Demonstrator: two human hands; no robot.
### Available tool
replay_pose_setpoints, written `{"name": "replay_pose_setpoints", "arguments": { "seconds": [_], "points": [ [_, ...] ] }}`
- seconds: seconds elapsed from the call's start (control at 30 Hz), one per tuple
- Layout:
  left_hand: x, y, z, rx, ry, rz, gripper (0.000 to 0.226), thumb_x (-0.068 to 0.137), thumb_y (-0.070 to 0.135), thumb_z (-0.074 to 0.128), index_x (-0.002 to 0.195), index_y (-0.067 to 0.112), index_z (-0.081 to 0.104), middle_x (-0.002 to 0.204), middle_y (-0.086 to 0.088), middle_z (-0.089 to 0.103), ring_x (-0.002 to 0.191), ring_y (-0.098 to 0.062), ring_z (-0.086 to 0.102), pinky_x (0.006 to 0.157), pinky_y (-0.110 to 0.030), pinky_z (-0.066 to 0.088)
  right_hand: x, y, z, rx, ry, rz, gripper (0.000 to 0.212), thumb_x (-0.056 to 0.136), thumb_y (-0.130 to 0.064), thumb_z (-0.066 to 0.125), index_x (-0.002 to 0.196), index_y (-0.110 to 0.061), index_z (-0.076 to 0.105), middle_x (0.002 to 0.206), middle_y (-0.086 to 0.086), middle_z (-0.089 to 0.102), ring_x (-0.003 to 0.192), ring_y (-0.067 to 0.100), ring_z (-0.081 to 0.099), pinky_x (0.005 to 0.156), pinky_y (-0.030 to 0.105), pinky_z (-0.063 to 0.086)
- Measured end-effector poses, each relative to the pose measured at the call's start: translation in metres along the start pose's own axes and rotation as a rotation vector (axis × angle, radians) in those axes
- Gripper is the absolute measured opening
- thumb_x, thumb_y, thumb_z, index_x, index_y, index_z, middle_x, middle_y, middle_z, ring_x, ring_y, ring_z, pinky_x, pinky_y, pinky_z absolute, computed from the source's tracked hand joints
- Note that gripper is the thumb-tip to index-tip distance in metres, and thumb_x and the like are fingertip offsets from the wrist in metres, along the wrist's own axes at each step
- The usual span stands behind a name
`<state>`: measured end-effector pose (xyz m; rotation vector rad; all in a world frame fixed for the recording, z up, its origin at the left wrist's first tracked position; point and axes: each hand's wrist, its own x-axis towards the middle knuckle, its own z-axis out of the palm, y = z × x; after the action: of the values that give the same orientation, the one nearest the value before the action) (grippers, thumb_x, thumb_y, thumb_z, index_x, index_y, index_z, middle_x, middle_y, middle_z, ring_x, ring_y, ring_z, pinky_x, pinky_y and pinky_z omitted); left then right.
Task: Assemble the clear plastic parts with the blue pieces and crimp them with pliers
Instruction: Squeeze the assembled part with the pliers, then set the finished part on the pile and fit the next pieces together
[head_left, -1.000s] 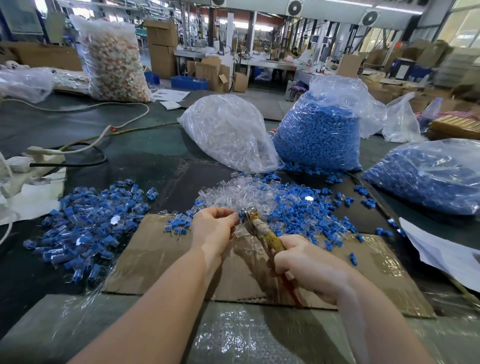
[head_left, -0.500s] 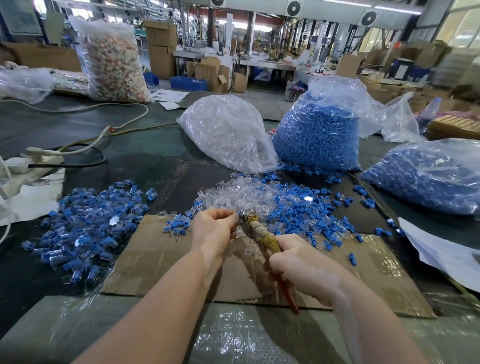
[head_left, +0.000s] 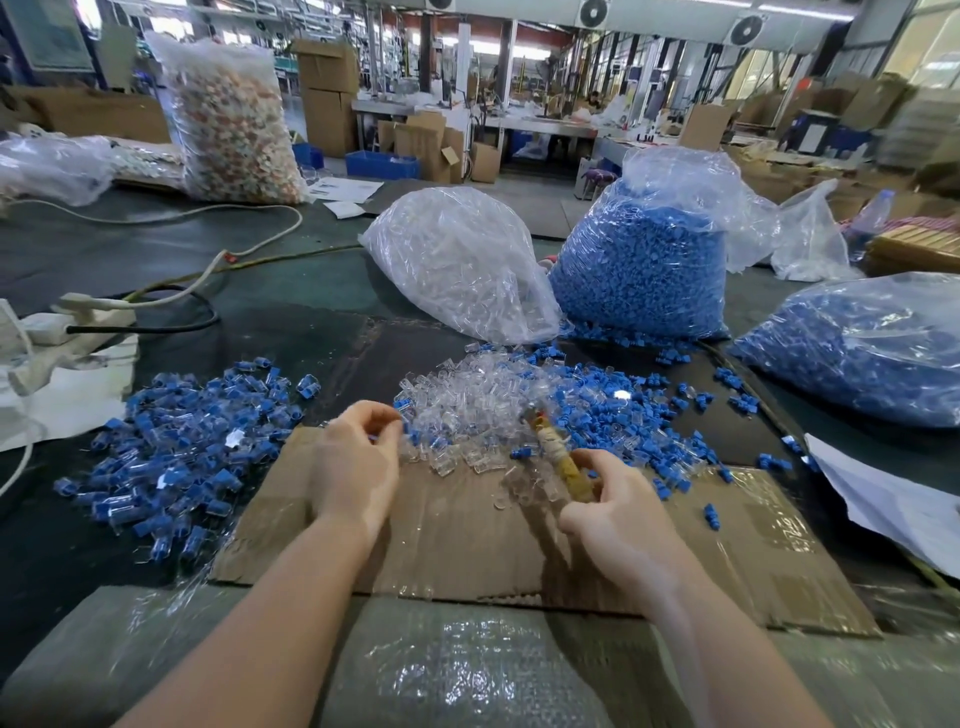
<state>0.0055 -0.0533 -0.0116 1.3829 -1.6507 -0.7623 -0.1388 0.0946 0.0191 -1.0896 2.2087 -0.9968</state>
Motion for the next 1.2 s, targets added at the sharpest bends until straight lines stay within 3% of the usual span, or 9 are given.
{"name": "replay_pose_setpoints", "arguments": {
  "seconds": [0.13, 0.3, 0.4, 0.47, 0.57, 0.67, 0.93, 1.03, 1.2],
  "points": [
    [0.014, -0.025, -0.017, 0.424, 0.162, 0.097, 0.015, 0.091, 0.025, 0.057, 0.1, 0.027, 0.069, 0.099, -0.002, 0.066, 0.089, -0.023, 0.053, 0.079, -0.037, 0.034, 0.005, 0.016, -0.007, -0.166, 0.145, 0.067, 0.056, 0.08, -0.013, 0.062, 0.133, -0.021, 0.044, 0.115, 0.004, 0.051, 0.105, 0.024, 0.052, 0.09, 0.043, 0.046],
    [0.016, -0.029, -0.016, 0.51, 0.147, 0.074, 0.02, 0.09, 0.027, 0.058, 0.109, 0.028, 0.067, 0.109, -0.003, 0.059, 0.102, -0.026, 0.043, 0.087, -0.04, 0.03, 0.008, 0.029, -0.013, -0.303, 0.256, 0.116, 0.068, 0.08, -0.018, 0.063, 0.142, -0.019, 0.037, 0.127, 0.009, 0.048, 0.121, 0.027, 0.041, 0.103, 0.043, 0.035],
    [0.009, -0.02, -0.007, 0.383, 0.096, 0.152, 0.023, 0.088, 0.021, 0.061, 0.11, 0.025, 0.066, 0.11, -0.003, 0.059, 0.105, -0.024, 0.042, 0.09, -0.037, 0.03, 0.011, 0.036, -0.016, -0.437, 0.322, 0.139, 0.067, 0.084, -0.03, 0.063, 0.143, -0.022, 0.034, 0.137, 0.01, 0.044, 0.13, 0.027, 0.034, 0.105, 0.04, 0.03],
    [0.0, -0.009, 0.002, 0.201, -0.01, 0.271, 0.017, 0.087, 0.016, 0.064, 0.102, 0.02, 0.069, 0.101, -0.002, 0.063, 0.093, -0.019, 0.05, 0.084, -0.029, 0.039, 0.013, 0.038, -0.017, -0.506, 0.355, 0.144, 0.068, 0.085, -0.04, 0.062, 0.144, -0.023, 0.032, 0.138, 0.009, 0.042, 0.129, 0.026, 0.034, 0.104, 0.04, 0.03],
    [-0.017, 0.007, 0.016, 0.072, -0.309, 0.423, 0.012, 0.084, 0.016, 0.067, 0.096, 0.017, 0.07, 0.084, 0.011, 0.059, 0.072, 0.001, 0.051, 0.069, -0.006, 0.04, 0.017, 0.039, -0.016, -0.591, 0.371, 0.158, 0.07, 0.086, -0.05, 0.058, 0.145, -0.025, 0.029, 0.14, 0.009, 0.039, 0.129, 0.025, 0.035, 0.103, 0.04, 0.031],
    [-0.029, 0.012, 0.031, 0.105, -0.575, 0.485, 0.026, 0.08, 0.029, 0.071, 0.104, 0.02, 0.067, 0.087, 0.016, 0.051, 0.075, 0.004, 0.052, 0.07, -0.004, 0.04, 0.019, 0.041, -0.014, -0.663, 0.382, 0.155, 0.072, 0.086, -0.056, 0.054, 0.145, -0.025, 0.027, 0.138, 0.008, 0.039, 0.125, 0.024, 0.038, 0.1, 0.038, 0.033],
    [-0.026, 0.011, 0.039, 0.135, -0.493, 0.443, 0.02, 0.081, 0.02, 0.07, 0.101, 0.021, 0.07, 0.09, 0.012, 0.055, 0.077, 0.003, 0.048, 0.072, -0.003, 0.035, 0.021, 0.042, -0.007, -0.811, 0.365, 0.173, 0.073, 0.084, -0.069, 0.041, 0.143, -0.026, 0.027, 0.14, 0.008, 0.038, 0.129, 0.026, 0.036, 0.103, 0.043, 0.032],
    [-0.026, 0.013, 0.042, 0.086, -0.451, 0.411, 0.021, 0.084, 0.019, 0.067, 0.105, 0.019, 0.068, 0.089, 0.014, 0.054, 0.074, 0.005, 0.047, 0.07, -0.001, 0.037, 0.024, 0.032, -0.004, -0.793, 0.403, 0.088, 0.064, 0.086, -0.064, 0.044, 0.139, -0.028, 0.034, 0.14, 0.006, 0.038, 0.131, 0.026, 0.032, 0.108, 0.048, 0.024],
    [-0.03, 0.009, 0.048, 0.036, -0.409, 0.379, 0.025, 0.088, 0.018, 0.062, 0.113, 0.021, 0.066, 0.093, 0.006, 0.053, 0.08, -0.006, 0.051, 0.072, -0.01, 0.034, 0.037, 0.013, 0.014, -0.617, 0.434, -0.269, 0.028, 0.092, -0.028, 0.056, 0.119, -0.027, 0.06, 0.117, -0.001, 0.051, 0.113, 0.02, 0.042, 0.097, 0.039, 0.029]
  ]
}}
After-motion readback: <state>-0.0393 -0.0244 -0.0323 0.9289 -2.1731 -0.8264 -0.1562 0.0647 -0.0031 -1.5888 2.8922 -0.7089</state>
